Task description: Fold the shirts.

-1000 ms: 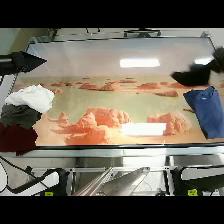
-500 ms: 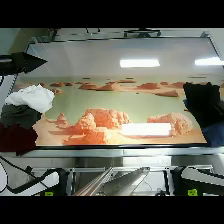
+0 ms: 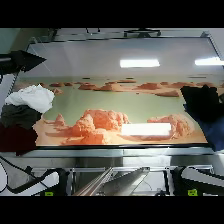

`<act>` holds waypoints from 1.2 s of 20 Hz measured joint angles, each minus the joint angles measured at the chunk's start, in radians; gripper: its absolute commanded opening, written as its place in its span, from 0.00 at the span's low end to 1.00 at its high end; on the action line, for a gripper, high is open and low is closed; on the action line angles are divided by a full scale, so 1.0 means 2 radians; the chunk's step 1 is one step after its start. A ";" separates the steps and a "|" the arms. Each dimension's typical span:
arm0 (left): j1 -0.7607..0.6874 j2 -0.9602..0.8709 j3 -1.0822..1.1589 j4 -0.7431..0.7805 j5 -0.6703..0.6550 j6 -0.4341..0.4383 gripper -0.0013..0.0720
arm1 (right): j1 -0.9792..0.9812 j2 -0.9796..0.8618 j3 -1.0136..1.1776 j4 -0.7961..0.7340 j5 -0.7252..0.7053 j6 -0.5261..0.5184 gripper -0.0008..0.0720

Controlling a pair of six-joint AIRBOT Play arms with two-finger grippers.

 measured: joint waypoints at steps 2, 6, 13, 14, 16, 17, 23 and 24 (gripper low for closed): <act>0.000 0.000 0.000 0.000 0.003 0.000 0.04 | 0.000 0.000 0.059 0.040 -0.006 -0.013 0.04; 0.000 0.000 0.000 0.000 0.006 0.000 0.04 | -0.010 0.003 0.189 0.075 0.015 -0.020 0.04; 0.000 0.000 0.000 0.000 -0.003 0.000 0.05 | -0.078 0.022 0.248 0.034 0.141 -0.016 0.04; 0.000 0.000 0.000 0.000 -0.008 0.000 0.05 | -0.084 0.025 0.234 0.009 0.159 -0.022 0.04; 0.000 0.000 0.000 0.000 -0.017 0.000 0.05 | -0.091 0.032 0.190 -0.044 0.183 -0.035 0.04; 0.000 0.000 0.000 0.000 -0.021 0.000 0.05 | -0.094 0.036 0.160 -0.072 0.186 -0.039 0.04; 0.000 -0.001 0.000 0.001 -0.032 0.000 0.05 | -0.099 0.050 -0.018 -0.149 0.140 -0.050 0.21; 0.000 -0.001 0.000 0.001 -0.033 0.000 0.05 | -0.099 0.050 -0.038 -0.158 0.132 -0.051 0.65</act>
